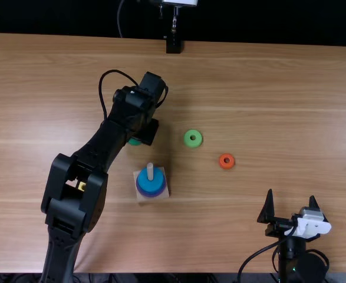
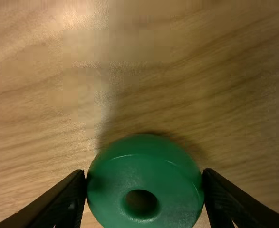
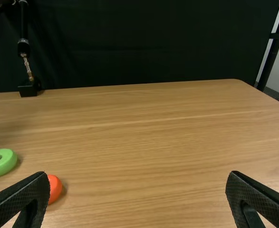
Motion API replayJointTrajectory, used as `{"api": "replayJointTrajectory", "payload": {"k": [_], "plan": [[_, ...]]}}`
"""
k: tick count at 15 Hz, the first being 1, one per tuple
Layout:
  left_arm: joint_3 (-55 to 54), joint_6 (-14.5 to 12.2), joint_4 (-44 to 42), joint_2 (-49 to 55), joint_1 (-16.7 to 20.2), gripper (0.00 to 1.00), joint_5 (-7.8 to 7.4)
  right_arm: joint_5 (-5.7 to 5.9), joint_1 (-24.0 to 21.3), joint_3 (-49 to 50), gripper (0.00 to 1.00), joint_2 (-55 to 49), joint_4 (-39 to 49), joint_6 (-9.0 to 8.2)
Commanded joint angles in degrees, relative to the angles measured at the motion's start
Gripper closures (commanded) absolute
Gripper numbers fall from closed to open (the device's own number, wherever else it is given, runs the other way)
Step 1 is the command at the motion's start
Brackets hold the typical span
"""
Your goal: Build the Hanoi tower: stack the rings onto the peg from bottom to top in this color order: purple, dark blue, light blue, dark green, light green, yellow, orange.
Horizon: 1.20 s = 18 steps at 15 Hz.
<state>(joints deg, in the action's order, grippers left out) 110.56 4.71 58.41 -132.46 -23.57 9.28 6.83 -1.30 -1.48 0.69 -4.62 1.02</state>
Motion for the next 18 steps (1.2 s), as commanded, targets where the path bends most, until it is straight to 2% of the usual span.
{"api": "replayJointTrajectory", "payload": {"k": [1, 4, 6, 7, 9, 12, 18], "plan": [[3.1, 0.4, 1.6, 3.0, 0.5, 1.0, 0.74, -0.08, -0.5, 0.7, 0.0, -0.7, -1.7, -0.17], [6.5, 3.9, 10.6, 6.3, 0.6, 1.0, 0.74, -0.08, -0.5, 0.7, 0.0, -0.7, -1.7, -0.17], [8.0, 4.4, 14.1, 9.1, 0.5, 1.0, 0.74, -0.08, -0.6, 0.7, 0.0, -0.7, -1.7, -0.17], [8.4, 5.7, 16.0, 10.7, 0.5, 1.0, 0.85, 0.03, -0.5, 0.7, 0.0, -0.7, -1.7, -0.17], [8.6, 10.3, 18.1, 14.7, 0.4, 1.0, 0.85, -0.08, -0.6, 0.7, 0.0, -0.7, -1.7, -0.17], [8.4, 12.3, 19.7, 19.5, -0.1, 1.0, 0.64, -0.08, -0.5, 0.7, 0.0, -0.7, -1.7, -0.17], [8.6, 19.0, 27.3, 24.7, -5.6, 1.0, 0.64, -0.08, -0.5, 0.7, 0.0, -0.7, -1.7, -0.17]]}}
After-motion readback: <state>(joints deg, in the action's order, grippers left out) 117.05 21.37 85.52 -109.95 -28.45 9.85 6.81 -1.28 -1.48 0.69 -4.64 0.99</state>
